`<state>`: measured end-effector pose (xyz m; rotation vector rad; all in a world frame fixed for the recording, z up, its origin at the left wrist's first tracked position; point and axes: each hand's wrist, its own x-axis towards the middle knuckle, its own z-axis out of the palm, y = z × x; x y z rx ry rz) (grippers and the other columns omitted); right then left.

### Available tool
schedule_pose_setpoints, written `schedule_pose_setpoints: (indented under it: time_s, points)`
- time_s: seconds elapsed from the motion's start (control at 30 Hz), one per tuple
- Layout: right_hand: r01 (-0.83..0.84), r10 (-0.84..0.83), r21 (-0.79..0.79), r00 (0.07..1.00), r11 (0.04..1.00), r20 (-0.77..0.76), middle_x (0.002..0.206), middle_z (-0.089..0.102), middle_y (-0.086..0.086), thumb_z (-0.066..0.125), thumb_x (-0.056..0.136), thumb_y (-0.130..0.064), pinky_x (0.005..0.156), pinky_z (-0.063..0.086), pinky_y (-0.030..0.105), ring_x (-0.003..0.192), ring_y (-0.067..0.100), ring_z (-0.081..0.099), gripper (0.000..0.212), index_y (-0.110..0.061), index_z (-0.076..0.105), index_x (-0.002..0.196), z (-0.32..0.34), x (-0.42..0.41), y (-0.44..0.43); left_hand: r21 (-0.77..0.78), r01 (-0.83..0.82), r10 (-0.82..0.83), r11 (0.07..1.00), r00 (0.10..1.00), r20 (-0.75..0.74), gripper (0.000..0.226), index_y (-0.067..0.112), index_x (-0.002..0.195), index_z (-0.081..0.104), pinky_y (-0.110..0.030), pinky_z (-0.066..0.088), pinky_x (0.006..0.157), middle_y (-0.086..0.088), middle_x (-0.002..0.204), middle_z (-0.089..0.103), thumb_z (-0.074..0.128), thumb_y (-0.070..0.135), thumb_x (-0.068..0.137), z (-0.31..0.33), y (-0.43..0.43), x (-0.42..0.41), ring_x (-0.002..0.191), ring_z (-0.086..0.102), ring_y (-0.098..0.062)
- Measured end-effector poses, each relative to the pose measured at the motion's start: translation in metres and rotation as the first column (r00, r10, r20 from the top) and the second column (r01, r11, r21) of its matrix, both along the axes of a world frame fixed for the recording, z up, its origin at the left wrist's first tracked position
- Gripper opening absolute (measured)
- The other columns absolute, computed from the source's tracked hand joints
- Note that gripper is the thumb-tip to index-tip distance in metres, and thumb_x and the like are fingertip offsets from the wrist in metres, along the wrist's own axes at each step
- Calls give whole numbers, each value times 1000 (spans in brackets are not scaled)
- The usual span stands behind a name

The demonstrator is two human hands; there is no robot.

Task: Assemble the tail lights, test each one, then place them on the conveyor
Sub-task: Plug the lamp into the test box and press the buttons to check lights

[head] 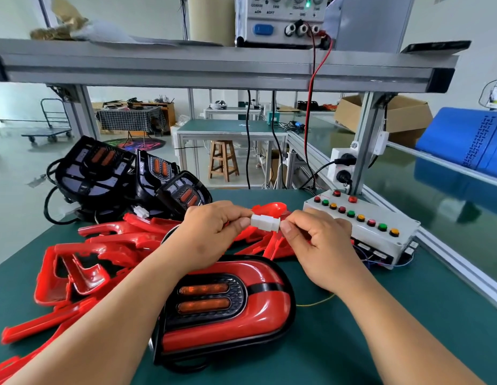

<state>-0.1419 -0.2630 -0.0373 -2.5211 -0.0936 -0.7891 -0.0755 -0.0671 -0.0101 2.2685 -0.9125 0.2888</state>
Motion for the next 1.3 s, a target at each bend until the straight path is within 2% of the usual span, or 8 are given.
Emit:
schedule_pose_setpoints:
  time_s: [0.2, 0.5, 0.6, 0.7, 0.87, 1.0, 1.13, 1.3]
  points:
    - [39, -39, -2, 999, 999, 17, 73, 52, -9, 44, 98, -38, 81, 21, 29, 83, 12, 48, 28, -23, 63, 84, -5, 2, 6, -29, 30, -30, 999, 1000, -8, 20, 26, 107, 73, -17, 35, 73, 20, 72, 56, 58, 19, 96, -3, -3, -4, 71, 53, 4]
    - [10, -9, -20, 997, 1000, 76, 66, 42, -14, 48, 100, -29, 76, 20, 30, 73, 2, 38, 27, -20, 55, 75, -9, 6, 12, -23, 33, -35, 999, 997, -62, 21, 36, 104, 70, -43, 36, 95, 13, 70, 54, 57, 21, 97, 1, -1, -4, 71, 50, -1]
    - [114, -107, -116, 992, 987, 67, 67, 46, -13, 41, 99, -41, 72, 19, 33, 77, 13, 47, 32, -25, 53, 75, -11, 11, 8, 119, -39, 43, 992, 999, -33, 30, 47, 124, 57, -39, 26, 105, 18, 100, 62, 50, 31, 99, 6, 0, -2, 102, 53, -4]
    - [303, -305, -138, 952, 943, 9, 82, 59, -9, 38, 99, -47, 74, 24, 35, 89, 18, 56, 34, -27, 61, 84, -12, 22, -3, 313, -126, 150, 941, 987, -55, 58, 45, 150, 12, -40, 14, 114, 15, 153, 29, 39, 48, 99, 6, 16, 4, 142, 21, -13]
    - [420, -465, -294, 880, 859, -101, 114, 57, -4, 42, 96, -53, 90, 29, 41, 113, 22, 46, 31, -26, 56, 102, -26, 38, -19, 451, 164, 5, 877, 937, -350, 107, 60, 143, -12, -46, 14, 119, 38, 147, -9, 47, 92, 59, 6, 67, -13, 144, -2, -7]
    - [373, -473, -389, 858, 842, -201, 135, 50, 2, 32, 90, -69, 99, 31, 45, 128, 25, 36, 60, -19, 51, 119, -24, 48, -32, 544, 293, -41, 786, 903, -427, 134, 70, 126, -29, -53, 10, 118, 47, 136, -33, 72, 86, 39, -10, 103, -36, 140, -28, -2]
    - [281, -443, -405, 805, 870, -394, 164, 9, 1, 23, 90, -69, 114, 17, 49, 146, 26, 10, 75, -16, 39, 141, -15, 62, -44, 522, 256, -69, 814, 934, -351, 138, 62, 130, -34, -25, 27, 112, 42, 139, -25, 76, 76, 49, -24, 103, -40, 143, 5, 0]
    - [268, -461, -433, 773, 861, -437, 164, 8, 3, 22, 94, -59, 113, 17, 47, 146, 29, 9, 71, -16, 34, 148, -7, 83, -55, 429, 203, -73, 880, 951, -302, 137, 59, 134, -32, -12, 29, 98, 43, 136, -17, 78, 62, 53, -32, 93, -30, 133, 18, 3]
